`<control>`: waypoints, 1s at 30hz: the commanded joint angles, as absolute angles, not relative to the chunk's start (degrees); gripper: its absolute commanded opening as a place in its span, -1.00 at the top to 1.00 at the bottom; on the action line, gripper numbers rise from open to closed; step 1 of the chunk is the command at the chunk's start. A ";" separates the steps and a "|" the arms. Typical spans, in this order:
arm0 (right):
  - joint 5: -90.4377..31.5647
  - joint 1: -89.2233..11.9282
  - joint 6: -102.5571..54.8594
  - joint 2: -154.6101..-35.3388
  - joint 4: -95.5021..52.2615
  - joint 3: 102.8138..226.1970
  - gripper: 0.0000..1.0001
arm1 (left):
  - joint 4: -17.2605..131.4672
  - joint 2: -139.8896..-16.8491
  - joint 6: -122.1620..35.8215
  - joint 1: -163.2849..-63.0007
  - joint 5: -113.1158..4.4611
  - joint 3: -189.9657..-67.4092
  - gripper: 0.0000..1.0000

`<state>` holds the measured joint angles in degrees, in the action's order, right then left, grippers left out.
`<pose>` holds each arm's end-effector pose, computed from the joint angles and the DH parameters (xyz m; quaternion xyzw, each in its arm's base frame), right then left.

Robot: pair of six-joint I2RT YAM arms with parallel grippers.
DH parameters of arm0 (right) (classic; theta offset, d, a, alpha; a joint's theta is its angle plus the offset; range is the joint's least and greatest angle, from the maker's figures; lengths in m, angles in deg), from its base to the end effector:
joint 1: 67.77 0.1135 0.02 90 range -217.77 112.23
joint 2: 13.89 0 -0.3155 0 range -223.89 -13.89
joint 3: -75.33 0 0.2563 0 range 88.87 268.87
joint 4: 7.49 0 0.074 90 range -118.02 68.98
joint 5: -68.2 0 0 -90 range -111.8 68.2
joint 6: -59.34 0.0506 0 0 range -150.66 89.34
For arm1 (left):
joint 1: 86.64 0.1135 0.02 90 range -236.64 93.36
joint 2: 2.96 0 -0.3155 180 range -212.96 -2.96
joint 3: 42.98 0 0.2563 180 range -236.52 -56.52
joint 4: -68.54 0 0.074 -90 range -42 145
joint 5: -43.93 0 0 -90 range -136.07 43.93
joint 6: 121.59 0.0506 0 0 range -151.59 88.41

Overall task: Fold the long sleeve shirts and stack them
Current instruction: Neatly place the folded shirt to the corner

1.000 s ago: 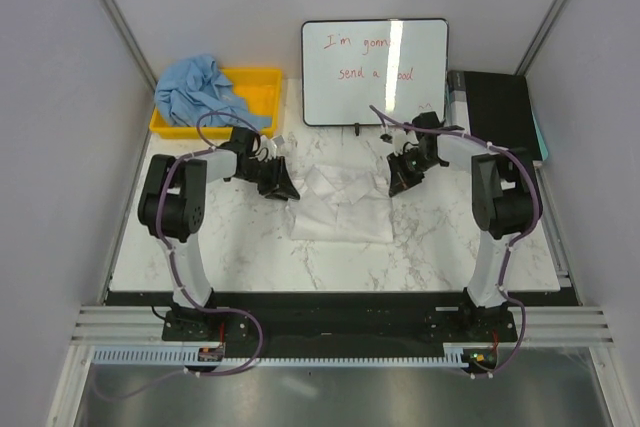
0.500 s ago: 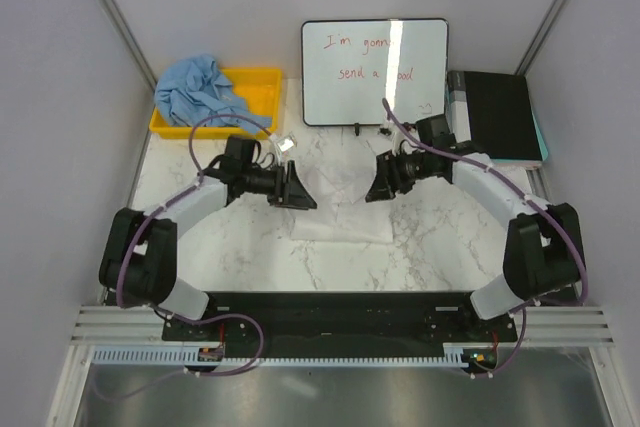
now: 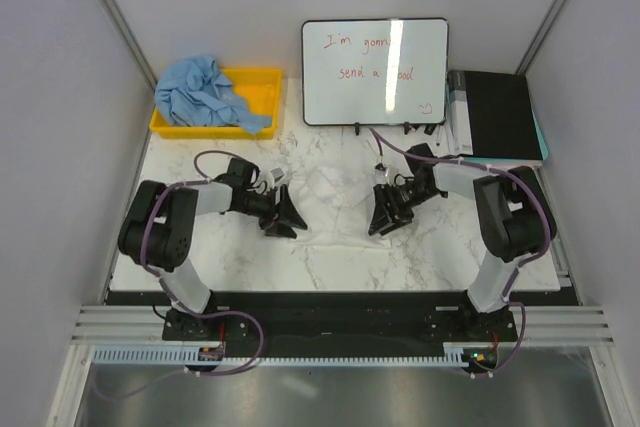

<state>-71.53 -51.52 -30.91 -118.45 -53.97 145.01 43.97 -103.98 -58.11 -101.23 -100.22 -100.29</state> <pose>0.3018 0.1282 0.1668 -0.1612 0.8908 0.4247 0.0093 0.2838 -0.1163 0.1498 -0.0056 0.8786 -0.4774 0.0001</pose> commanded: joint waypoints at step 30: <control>-57.22 -62.59 -29.69 -95.63 -55.13 149.25 -0.96 | 11.85 -119.33 -18.77 -125.06 -43.16 -131.68 -0.99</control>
